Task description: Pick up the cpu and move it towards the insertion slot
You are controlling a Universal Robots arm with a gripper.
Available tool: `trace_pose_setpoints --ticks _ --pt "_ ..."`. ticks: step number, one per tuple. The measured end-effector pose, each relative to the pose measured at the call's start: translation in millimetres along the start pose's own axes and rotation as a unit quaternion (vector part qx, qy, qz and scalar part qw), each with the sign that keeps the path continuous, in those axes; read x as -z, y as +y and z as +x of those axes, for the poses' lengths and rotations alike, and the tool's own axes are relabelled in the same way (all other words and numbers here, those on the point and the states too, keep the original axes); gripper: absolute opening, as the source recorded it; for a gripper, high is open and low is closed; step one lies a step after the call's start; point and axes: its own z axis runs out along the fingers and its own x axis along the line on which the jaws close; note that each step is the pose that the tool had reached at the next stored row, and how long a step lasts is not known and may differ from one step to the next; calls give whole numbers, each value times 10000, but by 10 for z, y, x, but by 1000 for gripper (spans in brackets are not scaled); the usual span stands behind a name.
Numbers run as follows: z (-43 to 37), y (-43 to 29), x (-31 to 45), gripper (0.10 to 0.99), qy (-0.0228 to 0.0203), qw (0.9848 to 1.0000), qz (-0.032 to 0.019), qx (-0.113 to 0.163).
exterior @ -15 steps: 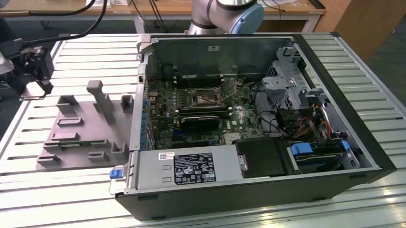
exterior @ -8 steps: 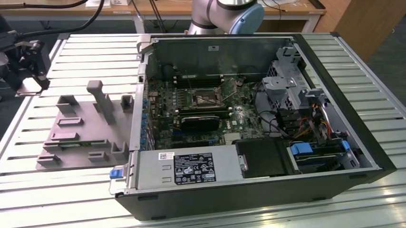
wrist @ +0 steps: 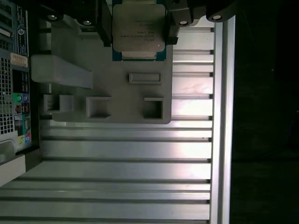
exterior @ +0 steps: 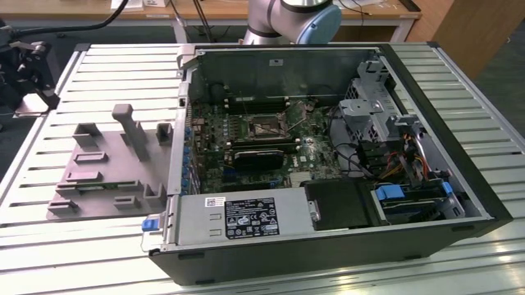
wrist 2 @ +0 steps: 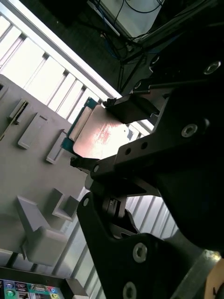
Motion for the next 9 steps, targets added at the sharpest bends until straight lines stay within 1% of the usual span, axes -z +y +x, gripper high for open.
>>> trace_pose_setpoints --ticks 9 --pt "-3 15 188 541 -3 10000 0 0"
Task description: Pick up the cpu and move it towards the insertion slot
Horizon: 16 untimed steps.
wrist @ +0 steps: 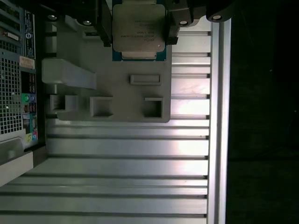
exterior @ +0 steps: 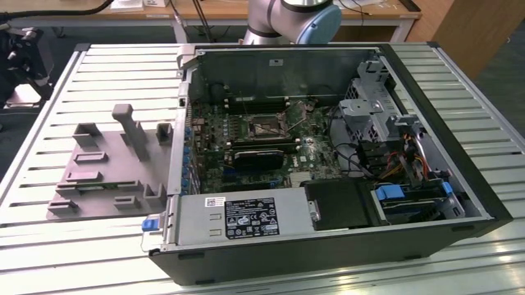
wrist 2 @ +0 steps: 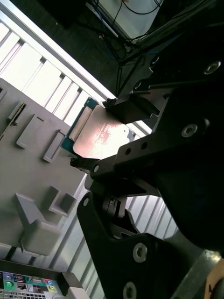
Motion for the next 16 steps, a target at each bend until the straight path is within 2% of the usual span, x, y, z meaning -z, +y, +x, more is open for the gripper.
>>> trace_pose_setpoints --ticks 9,16 --pt "-3 15 186 541 -4 10000 0 0" --pt "-15 17 202 541 -3 10000 0 0"
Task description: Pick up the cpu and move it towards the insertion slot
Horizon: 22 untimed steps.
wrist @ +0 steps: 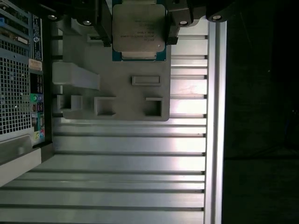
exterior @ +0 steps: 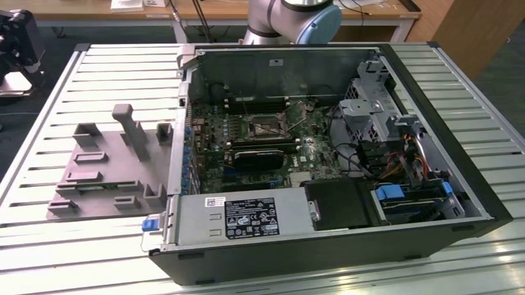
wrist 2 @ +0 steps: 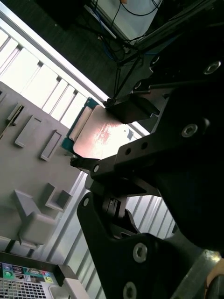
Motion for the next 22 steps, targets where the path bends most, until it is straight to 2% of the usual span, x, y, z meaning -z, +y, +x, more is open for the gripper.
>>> trace_pose_setpoints --ticks 22 --pt "-482 6 -10 541 -2 10000 -1 0"
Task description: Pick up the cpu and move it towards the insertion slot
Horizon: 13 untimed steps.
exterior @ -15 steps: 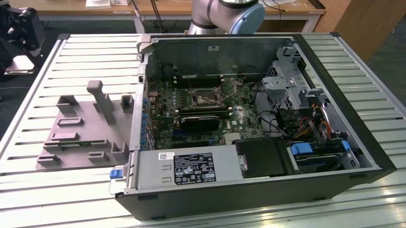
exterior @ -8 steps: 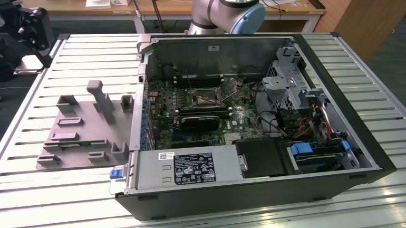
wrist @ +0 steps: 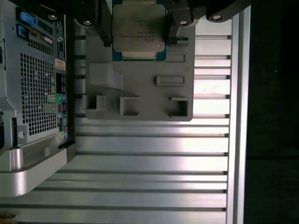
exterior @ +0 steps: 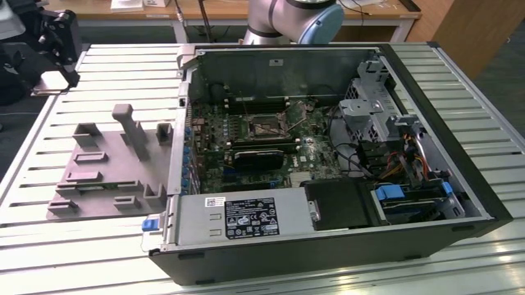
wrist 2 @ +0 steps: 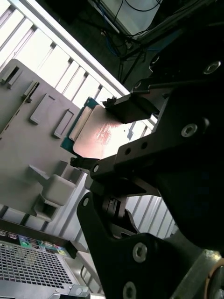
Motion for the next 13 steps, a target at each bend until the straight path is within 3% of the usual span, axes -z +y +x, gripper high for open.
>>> trace_pose_setpoints --ticks 13 --pt "-280 4 -5 541 0 10000 -2 0"
